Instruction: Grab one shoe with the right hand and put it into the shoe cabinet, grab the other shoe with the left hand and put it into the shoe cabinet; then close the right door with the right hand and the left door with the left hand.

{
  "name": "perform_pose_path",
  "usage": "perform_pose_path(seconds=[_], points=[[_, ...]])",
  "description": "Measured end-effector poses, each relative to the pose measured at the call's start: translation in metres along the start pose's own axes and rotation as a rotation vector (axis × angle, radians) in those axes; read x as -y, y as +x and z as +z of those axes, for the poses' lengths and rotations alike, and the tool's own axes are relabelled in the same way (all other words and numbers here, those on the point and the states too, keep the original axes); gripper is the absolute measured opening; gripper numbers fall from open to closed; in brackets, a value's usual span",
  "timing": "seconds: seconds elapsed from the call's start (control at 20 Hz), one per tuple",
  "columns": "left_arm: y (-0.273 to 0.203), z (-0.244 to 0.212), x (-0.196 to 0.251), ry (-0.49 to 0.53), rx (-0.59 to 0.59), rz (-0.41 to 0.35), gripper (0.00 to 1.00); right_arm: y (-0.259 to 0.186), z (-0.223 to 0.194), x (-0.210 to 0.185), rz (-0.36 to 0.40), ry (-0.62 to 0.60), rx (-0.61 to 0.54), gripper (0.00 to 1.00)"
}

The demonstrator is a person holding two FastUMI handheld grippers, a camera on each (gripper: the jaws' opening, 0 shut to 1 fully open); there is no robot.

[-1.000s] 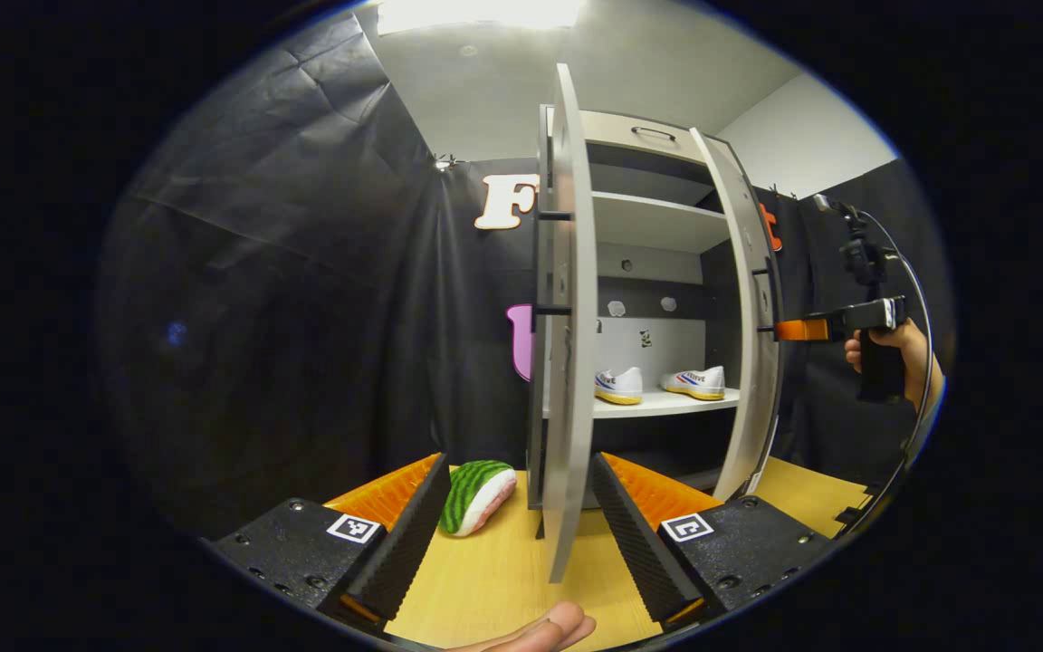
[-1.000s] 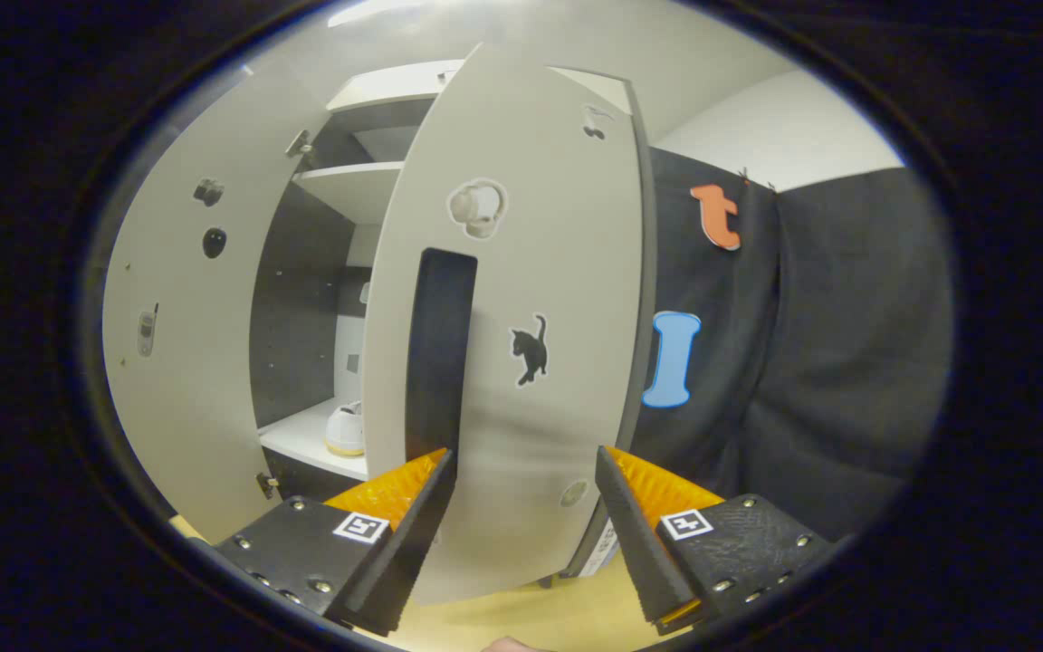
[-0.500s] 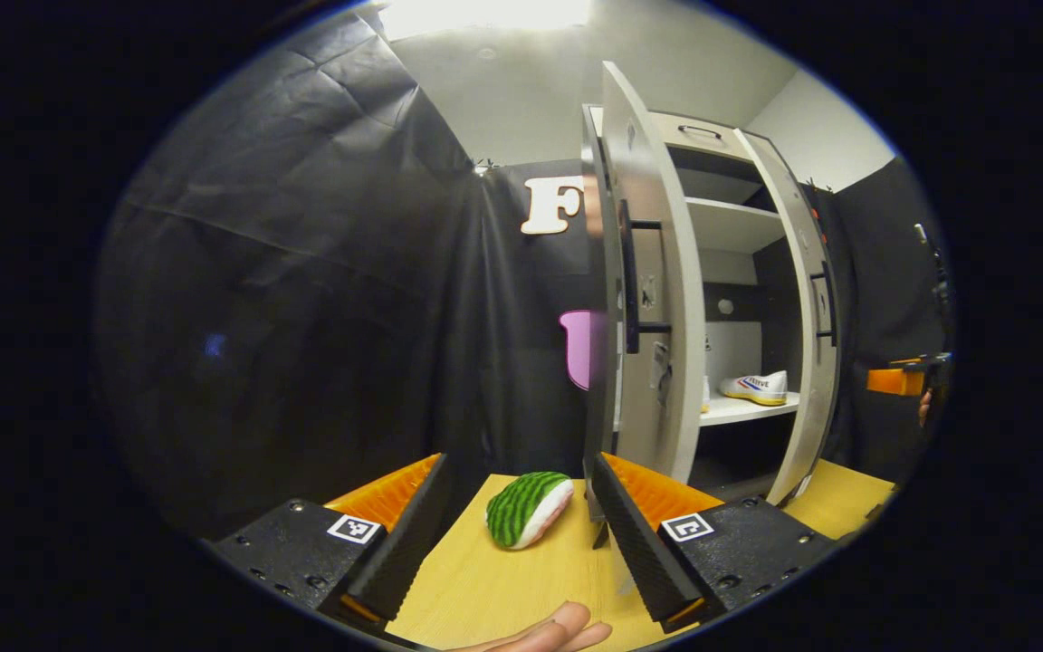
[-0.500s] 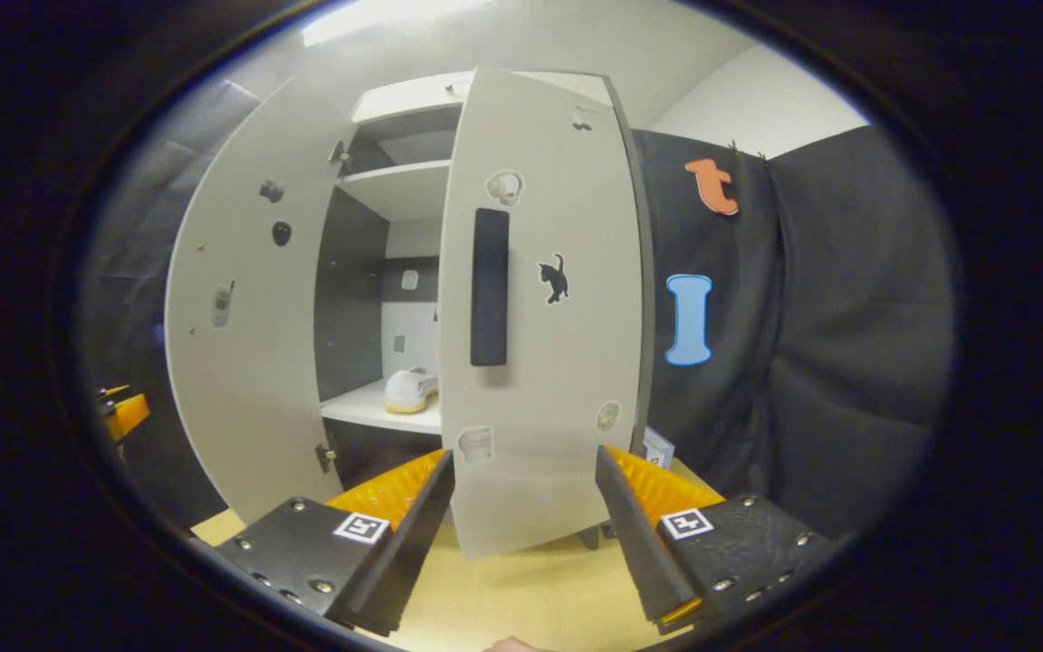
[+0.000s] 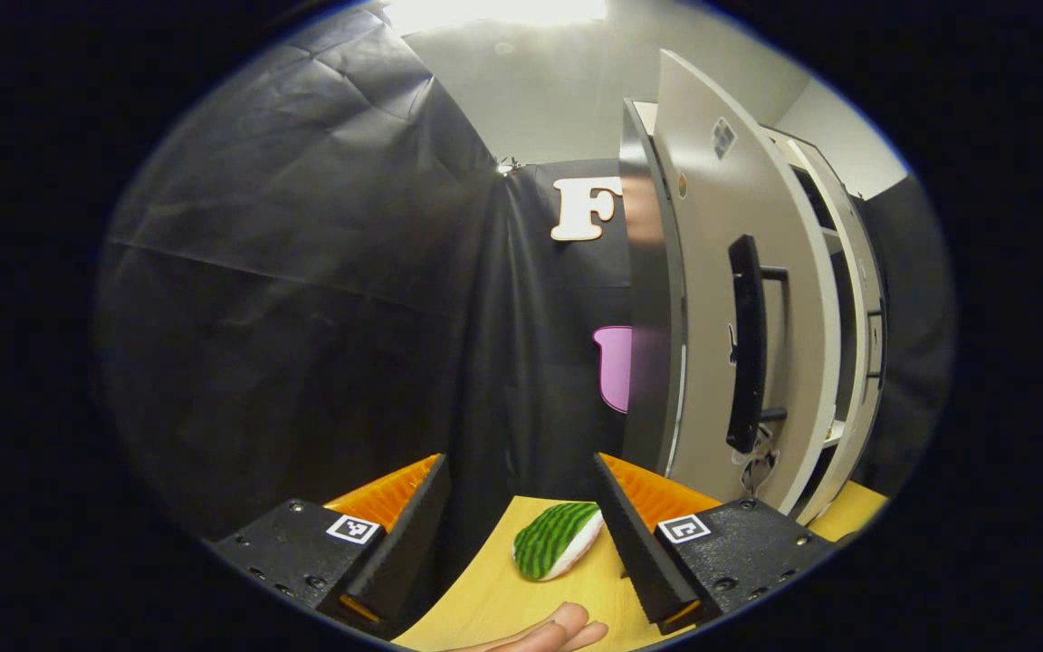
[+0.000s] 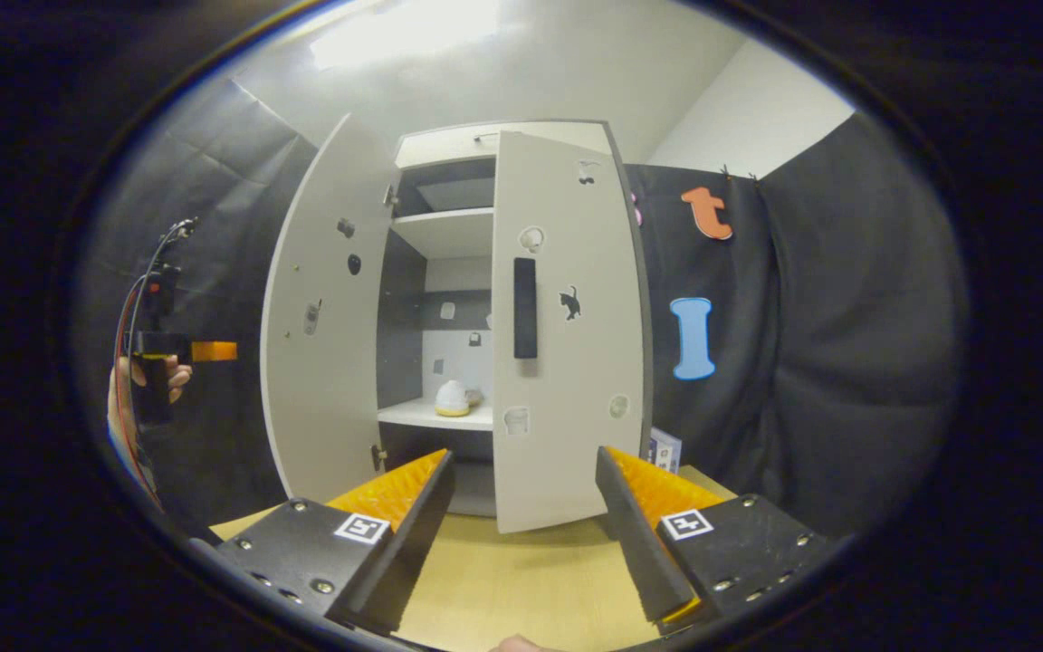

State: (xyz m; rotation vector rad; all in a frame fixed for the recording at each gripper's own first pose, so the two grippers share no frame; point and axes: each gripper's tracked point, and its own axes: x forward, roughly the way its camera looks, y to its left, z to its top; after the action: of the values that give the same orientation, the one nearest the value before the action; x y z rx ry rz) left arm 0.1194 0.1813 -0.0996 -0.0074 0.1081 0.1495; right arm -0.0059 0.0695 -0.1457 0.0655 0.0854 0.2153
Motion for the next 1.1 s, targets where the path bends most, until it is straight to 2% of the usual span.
perform_pose_path(seconds=[0.05,0.25,0.35,0.4,0.45,0.5,0.55,0.7,0.8,0.9,1.05,1.1], points=[[0.006,0.005,0.002,-0.005,0.003,-0.018,0.94,-0.006,-0.004,0.004,-0.018,-0.008,0.001,0.93],[0.02,0.033,0.029,-0.038,0.036,-0.106,0.96,-0.023,-0.009,0.008,-0.038,-0.071,0.034,0.94],[0.022,0.038,0.044,-0.078,0.012,-0.146,0.93,-0.026,-0.011,0.006,-0.02,-0.062,0.04,0.94],[0.021,0.04,0.052,-0.084,0.007,-0.16,0.96,-0.028,-0.013,0.006,-0.008,-0.053,0.039,0.94],[0.021,0.046,0.058,-0.073,0.012,-0.169,0.93,-0.03,-0.014,0.008,-0.004,-0.042,0.039,0.94],[0.021,0.05,0.064,-0.059,0.014,-0.178,0.96,-0.032,-0.013,0.013,-0.005,-0.03,0.043,0.94],[0.019,0.051,0.073,-0.05,-0.001,-0.188,0.93,-0.035,-0.012,0.018,-0.011,-0.017,0.048,0.94],[0.017,0.052,0.07,-0.01,-0.03,-0.132,0.91,-0.045,-0.006,0.039,-0.046,0.015,0.072,0.94],[0.016,0.055,0.074,-0.011,-0.048,-0.117,0.89,-0.049,-0.003,0.05,-0.068,0.025,0.09,0.91],[0.014,0.053,0.075,-0.016,-0.069,-0.106,0.88,-0.048,-0.005,0.053,-0.077,0.039,0.092,0.93],[0.017,0.054,0.079,-0.014,-0.075,-0.123,0.88,-0.043,-0.015,0.047,-0.061,0.036,0.063,0.94],[0.017,0.054,0.082,-0.014,-0.074,-0.143,0.93,-0.043,-0.018,0.044,-0.052,0.027,0.055,0.94]])
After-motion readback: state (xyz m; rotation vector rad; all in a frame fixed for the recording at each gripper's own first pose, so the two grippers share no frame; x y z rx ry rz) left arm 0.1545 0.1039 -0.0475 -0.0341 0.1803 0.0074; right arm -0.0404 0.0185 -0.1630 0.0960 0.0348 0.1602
